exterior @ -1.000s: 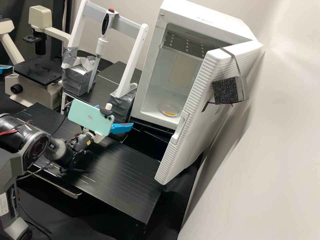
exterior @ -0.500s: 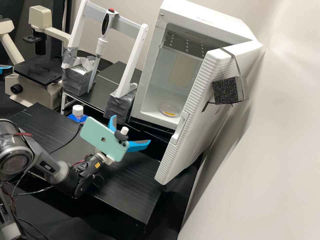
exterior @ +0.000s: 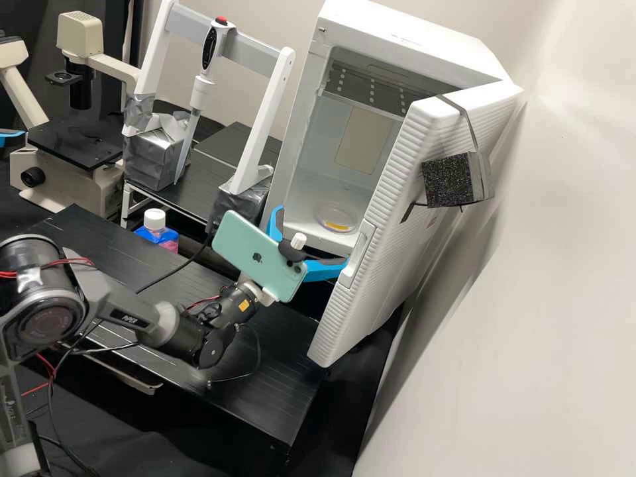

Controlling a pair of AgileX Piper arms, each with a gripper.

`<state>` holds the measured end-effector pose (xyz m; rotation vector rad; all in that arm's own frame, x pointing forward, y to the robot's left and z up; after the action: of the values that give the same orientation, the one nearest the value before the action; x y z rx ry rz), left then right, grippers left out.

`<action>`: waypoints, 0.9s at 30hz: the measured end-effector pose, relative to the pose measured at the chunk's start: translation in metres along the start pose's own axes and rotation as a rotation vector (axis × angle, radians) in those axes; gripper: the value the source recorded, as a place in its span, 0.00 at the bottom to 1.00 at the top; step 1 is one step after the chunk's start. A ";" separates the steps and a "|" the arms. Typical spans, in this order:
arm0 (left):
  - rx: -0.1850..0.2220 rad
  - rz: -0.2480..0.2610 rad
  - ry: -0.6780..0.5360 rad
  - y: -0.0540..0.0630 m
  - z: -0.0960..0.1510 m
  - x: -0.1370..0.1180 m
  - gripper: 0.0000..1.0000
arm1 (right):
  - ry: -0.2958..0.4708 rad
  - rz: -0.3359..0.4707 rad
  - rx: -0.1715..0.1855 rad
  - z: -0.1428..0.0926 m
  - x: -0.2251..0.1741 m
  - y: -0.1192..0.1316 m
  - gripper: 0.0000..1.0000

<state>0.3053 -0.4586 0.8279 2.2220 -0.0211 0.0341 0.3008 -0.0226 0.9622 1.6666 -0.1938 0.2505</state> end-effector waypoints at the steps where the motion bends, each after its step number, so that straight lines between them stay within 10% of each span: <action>1: 0.000 0.000 0.000 0.000 0.000 0.000 1.00 | -0.004 -0.011 -0.001 -0.001 0.008 -0.001 1.00; 27: 0.000 0.000 0.000 0.000 0.000 0.000 1.00 | -0.096 -0.150 -0.060 -0.010 0.135 -0.024 1.00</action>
<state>0.3053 -0.4586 0.8279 2.2220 -0.0211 0.0341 0.4367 -0.0077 0.9774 1.6256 -0.1454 0.0514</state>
